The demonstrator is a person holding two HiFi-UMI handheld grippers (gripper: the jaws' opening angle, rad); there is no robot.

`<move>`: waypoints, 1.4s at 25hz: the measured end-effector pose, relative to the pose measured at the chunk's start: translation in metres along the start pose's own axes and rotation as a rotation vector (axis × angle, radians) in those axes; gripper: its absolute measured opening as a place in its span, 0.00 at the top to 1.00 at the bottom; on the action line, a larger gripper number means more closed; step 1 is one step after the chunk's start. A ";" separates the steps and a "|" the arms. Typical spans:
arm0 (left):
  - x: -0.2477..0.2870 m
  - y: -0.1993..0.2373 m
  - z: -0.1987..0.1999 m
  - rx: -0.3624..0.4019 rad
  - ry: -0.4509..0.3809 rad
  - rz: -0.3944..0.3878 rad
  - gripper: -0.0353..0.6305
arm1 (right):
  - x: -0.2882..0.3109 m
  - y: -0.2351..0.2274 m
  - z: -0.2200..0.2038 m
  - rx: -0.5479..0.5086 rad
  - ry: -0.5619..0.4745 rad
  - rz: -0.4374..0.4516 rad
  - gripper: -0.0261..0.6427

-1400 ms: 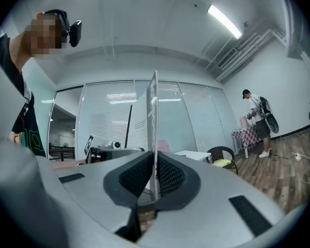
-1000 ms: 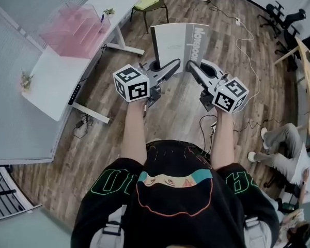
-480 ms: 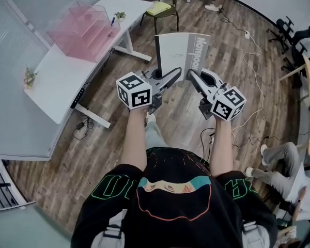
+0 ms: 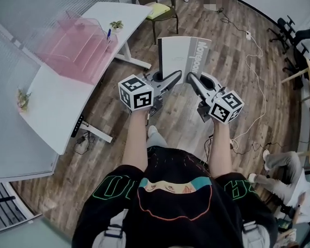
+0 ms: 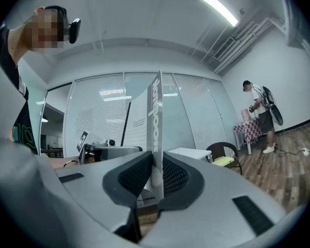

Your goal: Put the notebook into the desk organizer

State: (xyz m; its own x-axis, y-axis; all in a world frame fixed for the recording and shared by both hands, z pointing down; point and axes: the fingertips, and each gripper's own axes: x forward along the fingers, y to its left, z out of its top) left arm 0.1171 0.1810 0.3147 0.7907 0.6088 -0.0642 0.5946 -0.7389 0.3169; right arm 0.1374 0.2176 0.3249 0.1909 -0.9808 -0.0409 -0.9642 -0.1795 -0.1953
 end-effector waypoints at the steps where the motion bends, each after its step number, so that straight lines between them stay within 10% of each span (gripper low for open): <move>1: 0.001 0.018 0.006 -0.003 0.005 0.001 0.94 | 0.017 -0.010 0.001 0.003 0.004 -0.003 0.92; 9: 0.004 0.128 0.083 0.039 0.025 0.021 0.94 | 0.133 -0.061 0.042 0.024 -0.070 -0.015 0.92; 35: -0.022 0.258 0.055 -0.160 -0.055 0.175 0.94 | 0.244 -0.111 -0.020 0.093 0.154 0.108 0.92</move>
State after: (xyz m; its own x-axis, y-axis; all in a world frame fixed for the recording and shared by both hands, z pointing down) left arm 0.2611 -0.0384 0.3460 0.8890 0.4558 -0.0450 0.4208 -0.7741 0.4729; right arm 0.2871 -0.0034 0.3562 0.0502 -0.9953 0.0827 -0.9548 -0.0721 -0.2882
